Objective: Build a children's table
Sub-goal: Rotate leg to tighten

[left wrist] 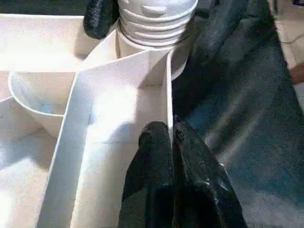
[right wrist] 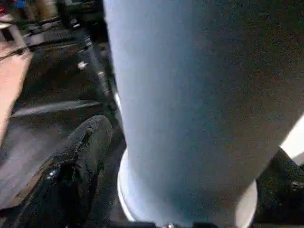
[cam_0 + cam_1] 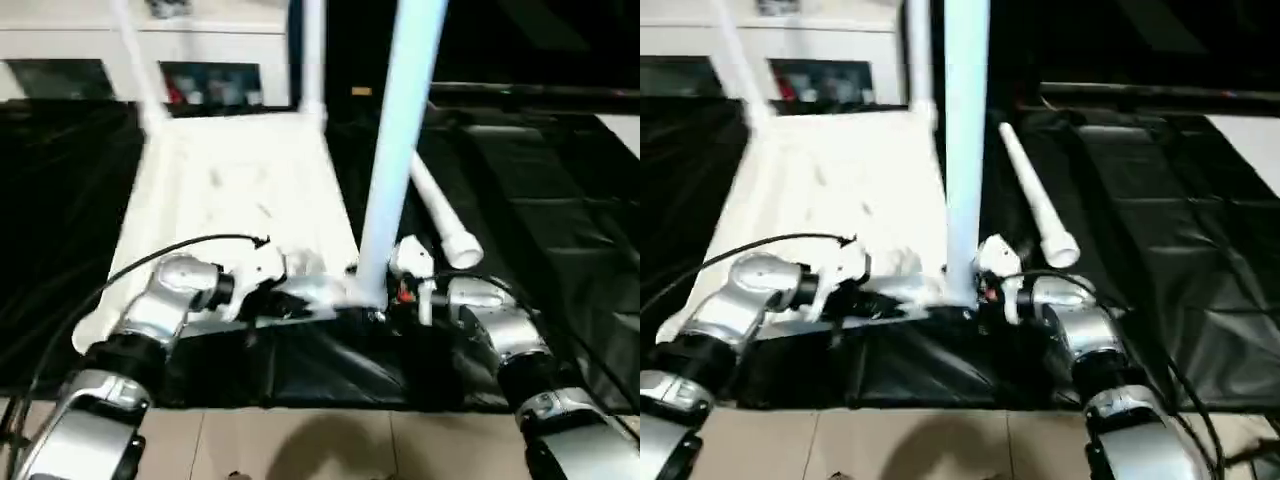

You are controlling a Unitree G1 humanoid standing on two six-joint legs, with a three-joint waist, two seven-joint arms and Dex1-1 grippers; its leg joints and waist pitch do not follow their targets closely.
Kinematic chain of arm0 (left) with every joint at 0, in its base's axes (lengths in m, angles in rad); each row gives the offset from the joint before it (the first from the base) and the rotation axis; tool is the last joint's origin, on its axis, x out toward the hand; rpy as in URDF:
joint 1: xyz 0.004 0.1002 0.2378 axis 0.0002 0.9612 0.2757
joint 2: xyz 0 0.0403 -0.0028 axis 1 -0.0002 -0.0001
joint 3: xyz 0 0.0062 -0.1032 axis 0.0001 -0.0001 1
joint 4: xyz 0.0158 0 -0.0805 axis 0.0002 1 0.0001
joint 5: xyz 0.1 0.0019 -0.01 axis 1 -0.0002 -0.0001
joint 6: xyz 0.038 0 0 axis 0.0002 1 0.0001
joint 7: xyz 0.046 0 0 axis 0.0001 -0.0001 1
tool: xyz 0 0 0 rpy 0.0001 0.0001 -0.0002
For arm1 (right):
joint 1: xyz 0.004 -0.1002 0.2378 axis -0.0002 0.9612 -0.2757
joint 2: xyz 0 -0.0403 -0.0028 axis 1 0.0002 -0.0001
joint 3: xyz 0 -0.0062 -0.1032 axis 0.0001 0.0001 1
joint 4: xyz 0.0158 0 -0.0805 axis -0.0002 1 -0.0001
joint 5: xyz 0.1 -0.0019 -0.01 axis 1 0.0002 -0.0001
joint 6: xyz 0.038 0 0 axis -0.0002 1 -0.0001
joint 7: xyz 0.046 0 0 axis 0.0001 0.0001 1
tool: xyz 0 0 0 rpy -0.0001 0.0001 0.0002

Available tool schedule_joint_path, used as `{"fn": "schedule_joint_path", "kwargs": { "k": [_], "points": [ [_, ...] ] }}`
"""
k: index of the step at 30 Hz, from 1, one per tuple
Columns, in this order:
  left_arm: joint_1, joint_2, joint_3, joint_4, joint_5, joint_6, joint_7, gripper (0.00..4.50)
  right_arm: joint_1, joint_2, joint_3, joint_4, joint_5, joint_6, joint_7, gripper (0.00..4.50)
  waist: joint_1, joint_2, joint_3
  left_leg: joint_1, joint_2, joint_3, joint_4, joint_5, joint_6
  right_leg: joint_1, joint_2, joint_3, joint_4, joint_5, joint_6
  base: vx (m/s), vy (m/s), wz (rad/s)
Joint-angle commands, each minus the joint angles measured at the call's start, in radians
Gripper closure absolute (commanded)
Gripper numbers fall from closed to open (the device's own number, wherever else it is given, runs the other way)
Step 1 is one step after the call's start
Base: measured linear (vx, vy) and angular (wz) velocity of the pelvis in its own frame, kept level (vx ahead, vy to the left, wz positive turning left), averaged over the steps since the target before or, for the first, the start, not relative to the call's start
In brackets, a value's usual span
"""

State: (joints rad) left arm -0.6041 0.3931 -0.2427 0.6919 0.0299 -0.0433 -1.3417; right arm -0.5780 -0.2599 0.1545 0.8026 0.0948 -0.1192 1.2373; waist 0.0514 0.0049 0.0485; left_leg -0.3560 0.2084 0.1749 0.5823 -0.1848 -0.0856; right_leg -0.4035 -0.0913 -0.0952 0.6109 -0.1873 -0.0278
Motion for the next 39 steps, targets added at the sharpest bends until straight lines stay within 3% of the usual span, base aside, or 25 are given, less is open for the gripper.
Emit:
{"fn": "schedule_joint_path", "kwargs": {
  "k": [1, 8, 16, 18, 19, 22, 27, 28, 30, 33, 35, 36, 39],
  "points": [
    [-0.016, 0.007, -0.028, 0.012, 0.002, -0.014, -0.055, 4.50, -0.011, -0.007, 0.025, -0.002, 0.001, 0.026, 0.055, 0.87, -0.001, 0.002, -0.061, 0.003, 0.029, 0.002, -0.065, -0.226, 0.075, 0.057, -0.051, 0.053, -0.073, -0.190, -0.245, 0.000, 0.000, 0.00],
    [-0.026, 0.022, -0.036, 0.019, -0.011, -0.016, -0.094, 4.50, -0.023, -0.014, 0.040, -0.011, 0.017, 0.057, 0.109, 1.61, 0.007, 0.004, -0.065, 0.002, 0.028, 0.002, -0.063, -0.183, 0.080, 0.059, -0.051, 0.053, -0.065, -0.125, -0.257, 0.000, 0.000, 0.00],
    [-0.028, 0.007, -0.022, 0.032, -0.011, 0.002, -0.057, 4.50, -0.006, 0.011, 0.016, -0.020, 0.027, 0.093, 0.068, 1.73, 0.008, 0.004, -0.064, 0.002, 0.028, 0.002, -0.063, -0.192, 0.072, 0.059, -0.052, 0.052, -0.068, -0.150, -0.250, 0.000, 0.000, 0.00],
    [-0.037, -0.012, -0.013, 0.042, 0.001, 0.021, 0.011, 4.50, 0.001, 0.032, -0.003, -0.013, 0.019, 0.082, -0.023, 1.73, 0.007, 0.009, -0.060, 0.004, 0.028, 0.002, -0.065, -0.213, 0.060, 0.055, -0.052, 0.052, -0.072, -0.181, -0.243, 0.000, 0.000, 0.00],
    [-0.048, -0.040, -0.004, 0.057, 0.012, 0.048, 0.095, 4.50, 0.002, 0.060, -0.025, 0.007, 0.004, 0.097, -0.153, 1.73, 0.004, 0.006, -0.058, 0.004, 0.028, 0.001, -0.068, -0.235, 0.046, 0.055, -0.052, 0.053, -0.075, -0.218, -0.232, 0.000, 0.000, 0.00],
    [-0.060, -0.087, 0.001, 0.062, 0.035, 0.092, 0.216, 4.50, 0.005, 0.110, -0.054, 0.041, -0.016, 0.079, -0.337, 1.74, -0.005, 0.004, -0.054, 0.012, 0.023, -0.006, -0.072, -0.288, 0.006, 0.050, -0.058, 0.053, -0.093, -0.374, -0.180, 0.000, 0.000, 0.00],
    [-0.070, -0.189, 0.004, 0.053, 0.058, 0.159, 0.383, 4.50, -0.011, 0.215, -0.095, 0.112, -0.036, 0.075, -0.643, 1.74, -0.029, 0.002, -0.052, 0.003, 0.017, -0.009, -0.073, -0.303, 0.007, 0.050, -0.053, 0.050, -0.100, -0.413, -0.153, 0.000, 0.000, 0.00],
    [-0.070, -0.207, 0.000, 0.051, 0.064, 0.165, 0.405, 4.50, -0.016, 0.236, -0.097, 0.123, -0.041, 0.074, -0.688, 1.74, -0.030, 0.009, -0.053, 0.003, 0.017, -0.010, -0.073, -0.301, 0.006, 0.049, -0.055, 0.049, -0.100, -0.418, -0.150, 0.000, 0.000, 0.00],
    [-0.067, -0.240, -0.009, 0.045, 0.071, 0.174, 0.435, 4.50, -0.025, 0.278, -0.091, 0.135, -0.058, 0.074, -0.761, 1.74, -0.034, 0.007, -0.052, 0.007, 0.012, -0.009, -0.070, -0.321, 0.017, 0.044, -0.053, 0.048, -0.109, -0.455, -0.135, 0.000, 0.000, 0.00],
    [-0.068, -0.262, -0.013, 0.047, 0.070, 0.175, 0.448, 4.50, -0.031, 0.299, -0.074, 0.131, -0.084, 0.054, -0.796, 1.05, -0.038, 0.007, -0.054, 0.003, 0.014, -0.008, -0.070, -0.309, 0.031, 0.045, -0.051, 0.049, -0.107, -0.418, -0.143, 0.000, 0.000, 0.00],
    [-0.069, -0.266, -0.014, 0.050, 0.067, 0.166, 0.448, 4.50, -0.034, 0.300, -0.078, 0.126, -0.078, 0.044, -0.785, 0.98, -0.040, 0.008, -0.055, 0.001, 0.015, -0.008, -0.070, -0.307, 0.035, 0.046, -0.051, 0.050, -0.103, -0.387, -0.155, 0.000, 0.000, 0.00],
    [-0.069, -0.266, -0.014, 0.050, 0.067, 0.166, 0.448, 4.50, -0.034, 0.300, -0.078, 0.126, -0.078, 0.044, -0.785, 0.68, -0.042, 0.008, -0.056, 0.000, 0.015, -0.007, -0.071, -0.307, 0.040, 0.047, -0.049, 0.049, -0.102, -0.373, -0.159, 0.000, 0.000, 0.00],
    [-0.065, -0.248, -0.021, 0.044, 0.069, 0.149, 0.421, 4.50, -0.042, 0.269, -0.090, 0.118, -0.071, 0.015, -0.734, 0.57, -0.044, 0.008, -0.054, 0.001, 0.014, -0.007, -0.070, -0.329, 0.046, 0.047, -0.050, 0.048, -0.105, -0.391, -0.162, 0.000, 0.000, 0.00]
  ]
}}
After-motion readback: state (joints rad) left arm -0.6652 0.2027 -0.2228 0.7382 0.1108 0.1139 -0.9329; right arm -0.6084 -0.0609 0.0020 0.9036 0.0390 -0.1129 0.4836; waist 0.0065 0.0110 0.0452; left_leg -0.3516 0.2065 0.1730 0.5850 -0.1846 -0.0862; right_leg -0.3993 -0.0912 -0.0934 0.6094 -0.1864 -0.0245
